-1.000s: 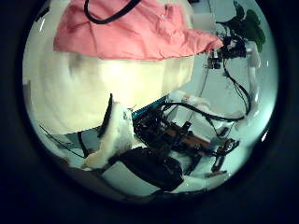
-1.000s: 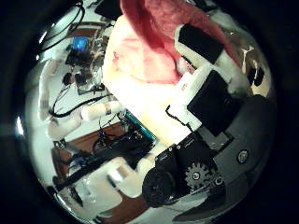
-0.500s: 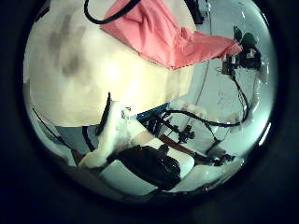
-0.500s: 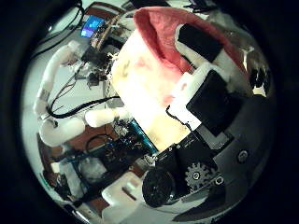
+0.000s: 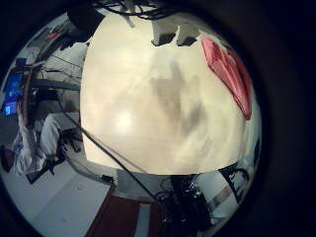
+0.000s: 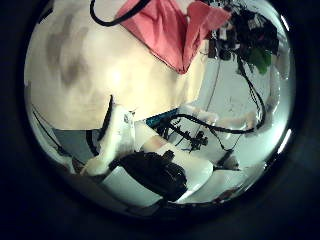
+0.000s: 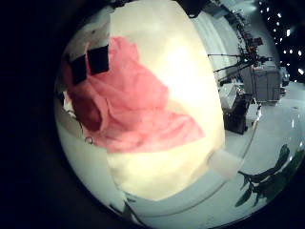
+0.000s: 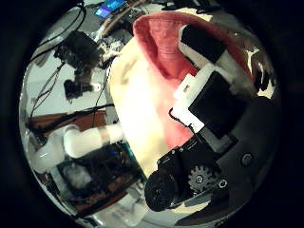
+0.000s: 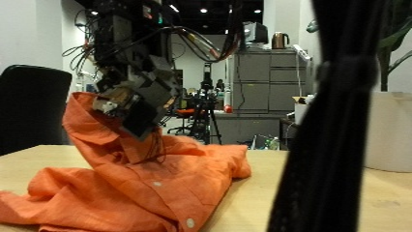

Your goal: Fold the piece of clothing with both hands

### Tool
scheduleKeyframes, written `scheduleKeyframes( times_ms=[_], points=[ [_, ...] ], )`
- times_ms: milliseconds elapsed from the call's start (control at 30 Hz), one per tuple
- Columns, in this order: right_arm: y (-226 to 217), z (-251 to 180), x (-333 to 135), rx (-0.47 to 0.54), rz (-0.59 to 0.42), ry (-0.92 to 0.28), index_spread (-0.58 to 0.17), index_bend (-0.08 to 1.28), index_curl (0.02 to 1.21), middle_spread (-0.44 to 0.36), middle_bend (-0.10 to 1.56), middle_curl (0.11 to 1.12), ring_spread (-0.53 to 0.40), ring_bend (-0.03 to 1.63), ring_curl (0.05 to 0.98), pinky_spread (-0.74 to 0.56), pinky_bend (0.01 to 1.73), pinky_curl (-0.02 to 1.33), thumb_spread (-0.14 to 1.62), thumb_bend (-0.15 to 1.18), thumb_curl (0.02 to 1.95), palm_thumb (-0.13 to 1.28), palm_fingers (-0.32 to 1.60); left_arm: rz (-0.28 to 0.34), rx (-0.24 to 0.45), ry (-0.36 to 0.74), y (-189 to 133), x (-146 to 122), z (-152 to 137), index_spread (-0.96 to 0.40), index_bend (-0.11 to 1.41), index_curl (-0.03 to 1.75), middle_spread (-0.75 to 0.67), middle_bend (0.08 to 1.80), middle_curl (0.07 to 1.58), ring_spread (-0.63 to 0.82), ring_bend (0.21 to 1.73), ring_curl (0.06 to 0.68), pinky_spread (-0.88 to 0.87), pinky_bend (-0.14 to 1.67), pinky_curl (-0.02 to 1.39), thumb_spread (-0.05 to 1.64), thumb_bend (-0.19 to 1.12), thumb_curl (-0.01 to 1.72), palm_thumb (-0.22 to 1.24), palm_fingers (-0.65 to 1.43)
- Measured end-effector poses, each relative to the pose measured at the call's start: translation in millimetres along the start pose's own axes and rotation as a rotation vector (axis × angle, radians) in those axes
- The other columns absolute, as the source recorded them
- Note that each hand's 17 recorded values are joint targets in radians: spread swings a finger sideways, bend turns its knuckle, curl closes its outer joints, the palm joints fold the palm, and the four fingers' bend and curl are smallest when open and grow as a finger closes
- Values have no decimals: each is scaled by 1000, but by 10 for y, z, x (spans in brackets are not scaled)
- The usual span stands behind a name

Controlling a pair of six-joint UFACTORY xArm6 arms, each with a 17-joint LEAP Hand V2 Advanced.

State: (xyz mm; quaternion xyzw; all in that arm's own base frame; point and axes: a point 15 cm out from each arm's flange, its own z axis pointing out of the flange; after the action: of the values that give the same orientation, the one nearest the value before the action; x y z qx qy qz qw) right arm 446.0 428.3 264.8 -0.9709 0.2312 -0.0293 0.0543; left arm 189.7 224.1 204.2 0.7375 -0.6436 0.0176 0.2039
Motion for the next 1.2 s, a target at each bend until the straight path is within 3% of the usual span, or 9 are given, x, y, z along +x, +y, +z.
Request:
scheduleKeyframes(
  times_ms=[267, 400, 433, 467, 533, 667, 833, 1033, 1200],
  points=[
    [-105, 282, -31, 9, -4, -17, -320, 825, 936, -151, 1173, 727, -236, 1267, 671, -383, 1161, 705, 1317, -14, 658, 942, 976, 2, -10, 9, 109, 24, 82, 68, 161, 293, 333, 180, 266, 548, 420, 226, 491, 304, 320, 1434, -5, 328, 553, -21],
    [-94, 288, -135, 16, -24, -86, -331, 496, 867, -153, 1014, 690, -266, 1337, 668, -471, 1187, 691, 1349, -6, 628, 940, 657, 1, -10, 9, 111, 28, 85, 68, 161, 294, 333, 180, 266, 547, 421, 226, 491, 304, 321, 1433, -4, 331, 556, -22],
    [-89, 283, -186, 17, -37, -112, -350, 284, 778, -147, 920, 661, -276, 1348, 656, -497, 1195, 674, 1356, -8, 616, 936, 419, 2, -10, 9, 108, 31, 84, 68, 161, 294, 333, 180, 266, 547, 422, 226, 491, 304, 321, 1432, -4, 333, 557, -22],
    [-79, 263, -225, 20, -48, -134, -356, 260, 775, -145, 898, 661, -275, 1363, 666, -502, 1209, 687, 1358, -8, 612, 935, 381, 2, -9, 10, 104, 38, 85, 68, 163, 294, 333, 180, 266, 547, 421, 226, 491, 303, 320, 1431, -5, 334, 558, -21],
    [-28, 220, -264, 14, -66, -169, -399, 186, 695, -120, 816, 632, -269, 1322, 646, -464, 1133, 665, 1351, -12, 601, 927, 216, 4, -10, 11, 103, 51, 81, 68, 163, 295, 333, 180, 265, 547, 421, 225, 491, 303, 320, 1433, -4, 337, 562, -21],
    [59, -125, -188, 42, -77, -183, -467, 211, 580, -34, 607, 525, -150, 1023, 531, -129, 933, 584, 1313, -22, 575, 883, -70, 21, -13, 4, 96, 129, 51, 68, 163, 295, 330, 179, 265, 547, 422, 225, 491, 303, 321, 1434, -5, 341, 564, -21],
    [412, -911, 141, 84, -21, -158, -481, 208, 506, 34, 468, 445, 52, 763, 405, 197, 799, 491, 1251, 11, 583, 929, -58, 41, -17, -13, 93, 274, -25, 68, 163, 295, 327, 179, 265, 547, 422, 224, 491, 303, 321, 1438, -4, 346, 568, -21],
    [1307, -1821, 826, 116, 158, -109, -476, 221, 464, 55, 400, 403, 136, 637, 342, 343, 664, 415, 1193, 39, 621, 1054, 1, 88, 6, -56, 48, 620, -204, 68, 161, 294, 325, 182, 267, 539, 425, 225, 491, 301, 320, 1435, -2, 354, 578, -18],
    [2180, -2381, 1031, 97, 308, -79, -463, 236, 435, 61, 349, 375, 175, 531, 294, 393, 534, 350, 1153, 36, 663, 1109, 33, 126, -7, -86, 121, 999, -280, 68, 161, 294, 318, 186, 272, 536, 428, 226, 491, 297, 319, 1433, -4, 359, 583, -13]
  ],
)
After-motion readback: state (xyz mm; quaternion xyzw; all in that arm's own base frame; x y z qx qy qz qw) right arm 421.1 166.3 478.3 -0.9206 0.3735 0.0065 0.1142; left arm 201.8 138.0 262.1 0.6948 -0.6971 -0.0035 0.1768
